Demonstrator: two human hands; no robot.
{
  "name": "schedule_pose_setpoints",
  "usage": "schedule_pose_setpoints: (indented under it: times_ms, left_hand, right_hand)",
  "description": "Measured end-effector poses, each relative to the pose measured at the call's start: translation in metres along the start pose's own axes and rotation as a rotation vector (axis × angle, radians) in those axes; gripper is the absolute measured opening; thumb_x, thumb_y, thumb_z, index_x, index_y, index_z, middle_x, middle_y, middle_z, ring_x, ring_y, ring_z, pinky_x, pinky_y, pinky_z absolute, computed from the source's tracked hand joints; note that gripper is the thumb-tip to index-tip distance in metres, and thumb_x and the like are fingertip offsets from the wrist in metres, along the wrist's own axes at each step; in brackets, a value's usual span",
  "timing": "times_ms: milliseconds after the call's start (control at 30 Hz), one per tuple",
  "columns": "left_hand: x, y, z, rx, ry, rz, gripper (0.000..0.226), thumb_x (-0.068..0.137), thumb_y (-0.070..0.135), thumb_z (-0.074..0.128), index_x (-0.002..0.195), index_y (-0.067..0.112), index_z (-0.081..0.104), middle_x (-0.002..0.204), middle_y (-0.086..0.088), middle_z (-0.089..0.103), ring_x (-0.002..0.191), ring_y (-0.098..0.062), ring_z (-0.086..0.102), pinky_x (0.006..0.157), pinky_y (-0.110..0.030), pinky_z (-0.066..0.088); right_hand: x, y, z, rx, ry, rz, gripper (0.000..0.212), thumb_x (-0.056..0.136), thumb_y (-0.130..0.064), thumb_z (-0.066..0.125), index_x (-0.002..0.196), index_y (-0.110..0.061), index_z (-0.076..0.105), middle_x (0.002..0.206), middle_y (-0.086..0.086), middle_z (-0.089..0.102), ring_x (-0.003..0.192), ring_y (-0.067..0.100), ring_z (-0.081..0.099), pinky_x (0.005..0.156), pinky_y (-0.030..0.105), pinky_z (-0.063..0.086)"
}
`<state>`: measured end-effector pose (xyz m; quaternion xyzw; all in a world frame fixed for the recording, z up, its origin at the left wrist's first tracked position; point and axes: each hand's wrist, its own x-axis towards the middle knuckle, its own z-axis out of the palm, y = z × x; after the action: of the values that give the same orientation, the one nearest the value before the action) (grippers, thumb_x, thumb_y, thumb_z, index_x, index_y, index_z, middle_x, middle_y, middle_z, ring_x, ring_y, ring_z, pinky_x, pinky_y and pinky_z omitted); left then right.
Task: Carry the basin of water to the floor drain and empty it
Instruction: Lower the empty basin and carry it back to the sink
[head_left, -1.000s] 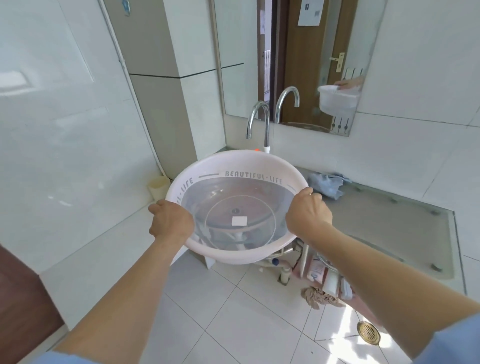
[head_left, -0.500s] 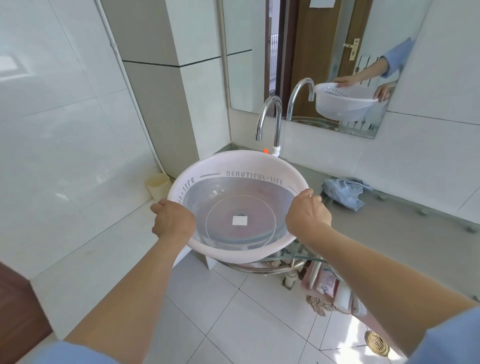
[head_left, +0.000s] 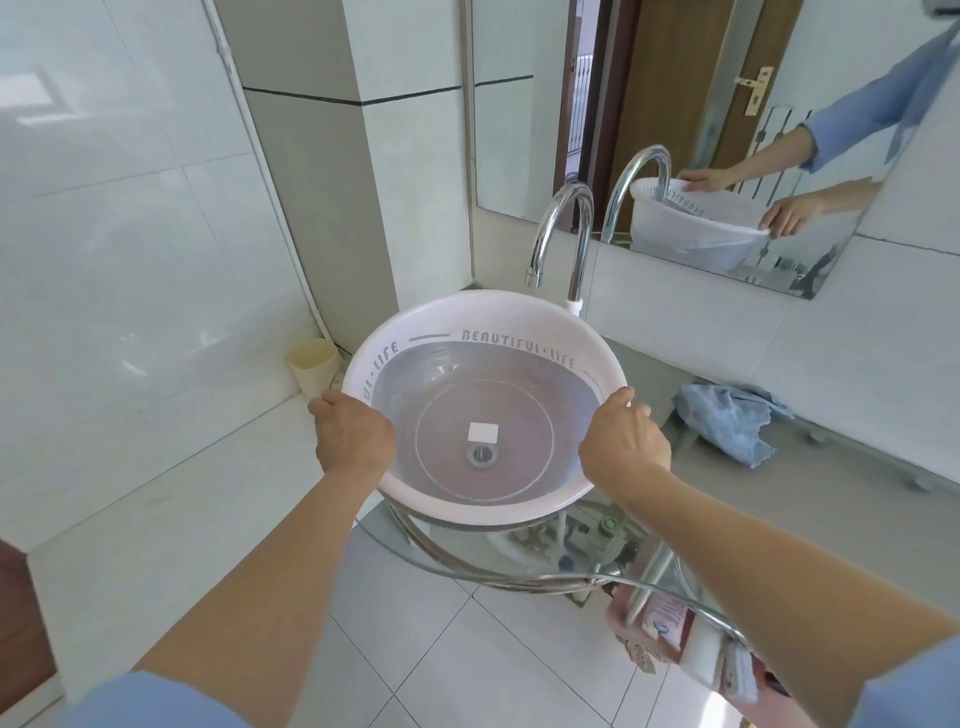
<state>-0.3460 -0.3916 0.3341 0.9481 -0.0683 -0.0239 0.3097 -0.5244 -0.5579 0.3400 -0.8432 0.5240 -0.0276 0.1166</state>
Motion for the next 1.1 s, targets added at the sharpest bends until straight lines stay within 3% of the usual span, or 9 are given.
schedule_pose_setpoints:
  times_ms: [167,300,633,767,1100]
  left_hand:
    - [0.027,-0.003,0.027,0.022,-0.076,-0.023,0.048,0.088,0.009,0.051,0.129,-0.004,0.029,0.128,-0.023,0.035,0.101,-0.040,0.056,0.066,-0.039,0.047]
    - [0.045,-0.010,0.048,0.053,-0.130,0.004,0.047,0.089,0.006,0.048,0.129,-0.007,0.028,0.128,-0.025,0.035,0.106,-0.039,0.052,0.081,-0.044,0.053]
    - [0.077,-0.031,0.090,0.137,-0.145,0.004,0.053,0.087,0.015,0.056,0.130,-0.002,0.032,0.127,-0.020,0.041,0.111,-0.034,0.049,0.093,-0.046,0.048]
    - [0.088,-0.038,0.106,0.241,-0.138,0.046,0.054,0.088,0.020,0.054,0.131,-0.003,0.031,0.128,-0.021,0.041,0.115,-0.034,0.047,0.094,-0.044,0.044]
    - [0.105,-0.044,0.126,0.340,-0.110,0.104,0.053,0.085,0.021,0.055,0.129,-0.001,0.034,0.129,-0.022,0.041,0.118,-0.034,0.042,0.094,-0.044,0.041]
  right_hand:
    - [0.025,-0.008,0.023,-0.003,-0.015,0.010,0.070,0.088,-0.011,0.048,0.143,0.001,0.006,0.128,0.018,0.043,0.104,0.031,0.057,0.065,0.032,0.039]
    - [0.038,-0.012,0.042,-0.012,-0.018,0.035,0.069,0.088,-0.009,0.047,0.143,0.001,0.008,0.130,0.018,0.043,0.104,0.031,0.057,0.066,0.032,0.040]
    - [0.056,-0.022,0.092,-0.012,-0.024,0.094,0.059,0.087,-0.008,0.046,0.138,0.000,0.020,0.128,0.017,0.045,0.107,0.032,0.056,0.070,0.032,0.041]
    - [0.059,-0.023,0.108,-0.028,-0.003,0.110,0.063,0.087,-0.009,0.046,0.142,-0.001,0.016,0.128,0.017,0.045,0.108,0.032,0.056,0.078,0.035,0.048]
    - [0.071,-0.026,0.132,-0.024,0.017,0.130,0.063,0.086,-0.012,0.045,0.141,-0.002,0.017,0.127,0.016,0.048,0.107,0.032,0.055,0.079,0.036,0.048]
